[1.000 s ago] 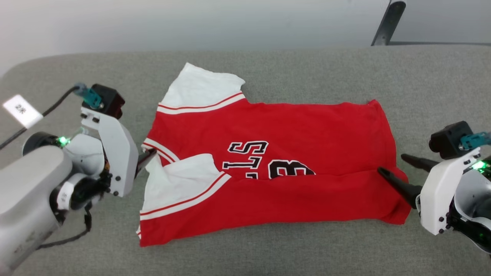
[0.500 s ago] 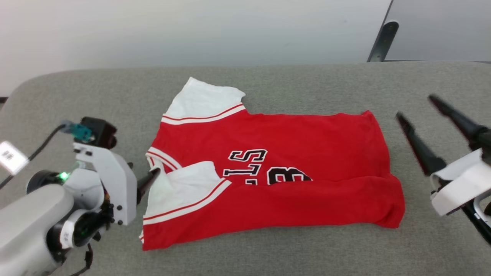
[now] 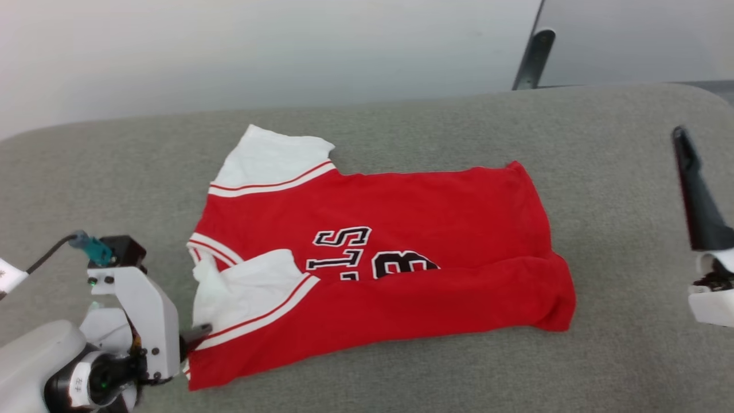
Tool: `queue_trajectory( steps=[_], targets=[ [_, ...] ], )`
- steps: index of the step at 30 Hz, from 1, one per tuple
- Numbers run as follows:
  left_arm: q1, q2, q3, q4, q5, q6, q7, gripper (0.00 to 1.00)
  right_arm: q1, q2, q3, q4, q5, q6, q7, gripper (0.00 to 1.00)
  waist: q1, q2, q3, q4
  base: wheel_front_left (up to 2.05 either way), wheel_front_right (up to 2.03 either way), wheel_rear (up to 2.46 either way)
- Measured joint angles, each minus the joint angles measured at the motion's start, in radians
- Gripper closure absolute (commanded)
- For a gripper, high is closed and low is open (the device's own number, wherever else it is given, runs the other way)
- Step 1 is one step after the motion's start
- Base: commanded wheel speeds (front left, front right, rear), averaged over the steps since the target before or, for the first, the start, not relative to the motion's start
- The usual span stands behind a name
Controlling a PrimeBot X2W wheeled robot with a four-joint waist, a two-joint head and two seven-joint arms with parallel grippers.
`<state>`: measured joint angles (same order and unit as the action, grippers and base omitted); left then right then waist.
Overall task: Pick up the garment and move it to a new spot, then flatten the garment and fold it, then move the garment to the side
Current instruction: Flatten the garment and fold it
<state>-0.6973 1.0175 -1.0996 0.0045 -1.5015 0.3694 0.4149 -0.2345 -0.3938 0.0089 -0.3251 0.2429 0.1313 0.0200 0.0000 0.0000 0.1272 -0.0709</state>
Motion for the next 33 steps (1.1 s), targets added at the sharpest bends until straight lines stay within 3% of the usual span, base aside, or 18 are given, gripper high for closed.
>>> queue_trajectory(
  steps=[9,18,20,21,25,29,33],
  targets=[
    [0.0,0.008,-0.018,0.054,-0.083,0.048,0.148,0.0,0.05,0.071,-0.085,-0.142,0.004,0.0,0.062,0.0,0.0,0.0,0.033,-0.064,0.0,0.0,0.0],
    [0.013,-0.032,-0.012,0.148,-0.146,0.046,0.193,0.0,0.087,0.107,-0.094,-0.174,0.018,0.0,0.091,0.0,0.0,0.0,0.075,-0.115,0.0,0.0,0.0],
    [0.017,-0.038,-0.008,0.163,-0.16,0.029,0.201,0.63,0.096,0.111,-0.094,-0.174,0.023,0.0,0.095,0.0,0.0,0.0,0.083,-0.12,0.0,0.0,0.0],
    [0.018,-0.039,-0.002,0.171,-0.164,0.025,0.2,1.0,0.098,0.117,-0.094,-0.173,0.028,0.0,0.098,0.0,0.0,0.0,0.087,-0.122,0.0,0.0,0.0],
    [0.015,-0.04,-0.001,0.193,-0.151,-0.007,0.192,1.0,0.102,0.116,-0.081,-0.165,0.044,0.0,0.128,0.0,0.0,0.0,0.096,-0.123,0.0,0.0,0.0],
    [0.007,-0.041,0.005,0.198,-0.151,-0.012,0.192,1.0,0.104,0.1,-0.066,-0.145,0.076,0.0,0.203,0.0,0.0,0.0,0.099,-0.117,0.0,0.0,0.0],
    [0.0,-0.047,0.004,0.192,-0.142,-0.014,0.191,1.0,0.124,0.071,-0.035,-0.104,0.149,0.0,0.385,0.0,0.0,0.0,0.102,-0.104,0.0,0.0,0.0]
  ],
)
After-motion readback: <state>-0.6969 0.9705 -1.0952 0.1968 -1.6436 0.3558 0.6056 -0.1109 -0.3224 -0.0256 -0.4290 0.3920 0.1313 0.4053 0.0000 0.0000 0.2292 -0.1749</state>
